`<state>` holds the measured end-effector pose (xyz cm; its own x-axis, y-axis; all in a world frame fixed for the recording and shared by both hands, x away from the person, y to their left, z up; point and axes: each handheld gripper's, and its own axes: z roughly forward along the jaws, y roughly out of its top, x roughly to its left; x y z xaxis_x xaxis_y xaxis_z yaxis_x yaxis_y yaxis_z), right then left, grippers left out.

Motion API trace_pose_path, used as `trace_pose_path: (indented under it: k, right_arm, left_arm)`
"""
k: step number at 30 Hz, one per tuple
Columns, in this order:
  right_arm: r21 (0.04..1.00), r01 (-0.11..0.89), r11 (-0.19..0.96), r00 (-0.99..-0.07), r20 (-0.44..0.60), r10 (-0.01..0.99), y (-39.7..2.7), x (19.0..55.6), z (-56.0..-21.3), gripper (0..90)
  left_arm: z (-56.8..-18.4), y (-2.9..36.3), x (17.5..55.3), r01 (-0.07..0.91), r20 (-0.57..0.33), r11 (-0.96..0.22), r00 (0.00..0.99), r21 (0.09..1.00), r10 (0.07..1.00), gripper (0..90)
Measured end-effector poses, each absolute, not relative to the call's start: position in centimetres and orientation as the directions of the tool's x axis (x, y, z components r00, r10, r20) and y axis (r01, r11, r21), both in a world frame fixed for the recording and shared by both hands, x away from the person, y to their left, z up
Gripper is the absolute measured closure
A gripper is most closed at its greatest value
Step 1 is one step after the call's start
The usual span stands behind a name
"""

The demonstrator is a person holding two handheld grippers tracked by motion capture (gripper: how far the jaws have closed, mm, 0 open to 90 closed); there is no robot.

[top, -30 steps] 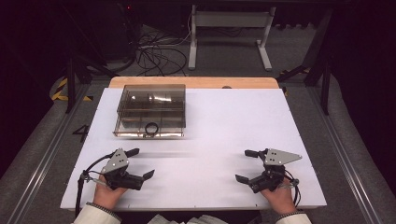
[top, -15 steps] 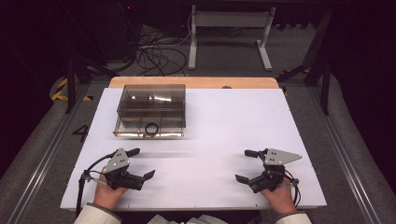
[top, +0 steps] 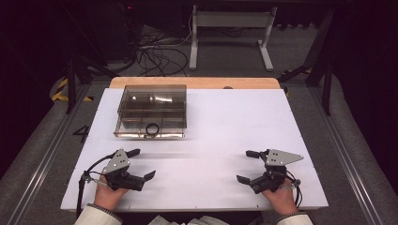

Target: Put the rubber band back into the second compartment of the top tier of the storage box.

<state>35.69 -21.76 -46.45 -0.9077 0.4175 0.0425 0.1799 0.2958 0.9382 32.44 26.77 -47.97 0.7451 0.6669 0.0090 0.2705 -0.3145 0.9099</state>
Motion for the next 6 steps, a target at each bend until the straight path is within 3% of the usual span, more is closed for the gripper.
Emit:
trace_pose_path:
  k: [6]
  right_arm:
    - [0.938,0.182,0.294,-0.907,0.044,0.419,-21.78,35.73,-46.44,1.9]
  left_arm:
    - [-47.84,26.92,32.30,0.279,-0.010,-0.298,0.745,0.913,0.667,1.7]
